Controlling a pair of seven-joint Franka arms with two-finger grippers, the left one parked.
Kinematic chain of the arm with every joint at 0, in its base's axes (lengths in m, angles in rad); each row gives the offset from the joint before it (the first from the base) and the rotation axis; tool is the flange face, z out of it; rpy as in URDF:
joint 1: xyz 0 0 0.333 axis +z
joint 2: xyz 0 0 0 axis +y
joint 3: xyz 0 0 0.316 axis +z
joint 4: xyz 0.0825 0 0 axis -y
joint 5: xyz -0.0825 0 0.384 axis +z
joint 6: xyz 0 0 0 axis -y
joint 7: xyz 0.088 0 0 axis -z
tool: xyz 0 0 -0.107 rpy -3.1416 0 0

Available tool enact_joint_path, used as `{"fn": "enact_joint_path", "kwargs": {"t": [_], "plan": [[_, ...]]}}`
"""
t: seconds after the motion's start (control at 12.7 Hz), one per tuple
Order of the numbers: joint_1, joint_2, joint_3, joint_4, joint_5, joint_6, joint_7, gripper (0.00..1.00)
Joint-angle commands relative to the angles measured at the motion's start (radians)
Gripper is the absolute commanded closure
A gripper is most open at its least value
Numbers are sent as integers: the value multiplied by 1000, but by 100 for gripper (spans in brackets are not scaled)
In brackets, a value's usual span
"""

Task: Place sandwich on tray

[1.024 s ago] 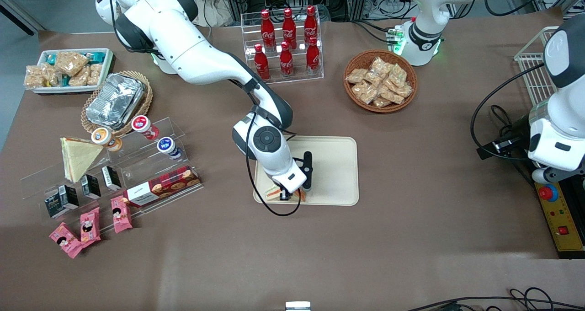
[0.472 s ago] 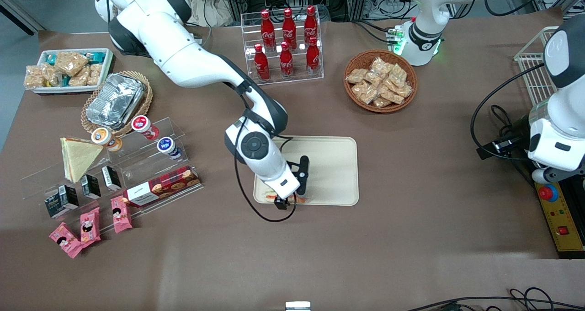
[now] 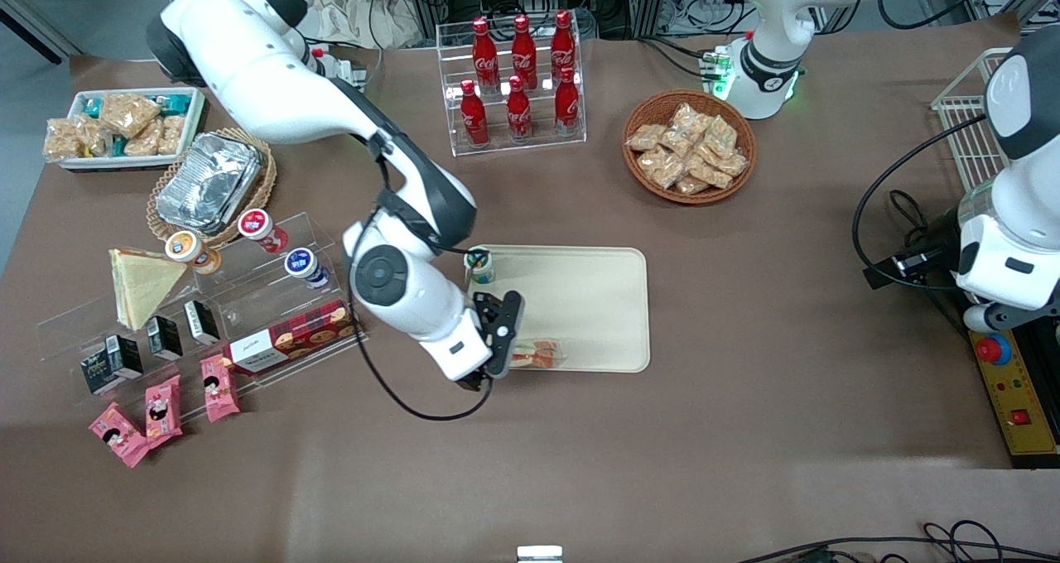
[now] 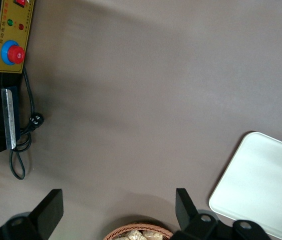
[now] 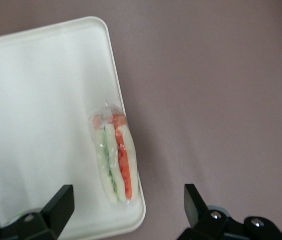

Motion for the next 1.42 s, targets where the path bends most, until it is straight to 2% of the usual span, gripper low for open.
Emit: {"fn": "enact_joint_path", "kwargs": {"t": [0.0,0.31,0.55,0.87,0.94,1.1,1.34], "plan": [[-68,-85,15,-18,31,-112,52,2],[-186,-223,13,-18,33,-316,109,2],[-301,-306,10,-17,34,-472,257,2],[-398,-374,2,-17,45,-511,326,2],[-409,-387,-16,-17,42,-531,354,2],[-398,-430,-118,-17,39,-537,408,2],[-398,-438,-227,-17,37,-545,411,2]]}}
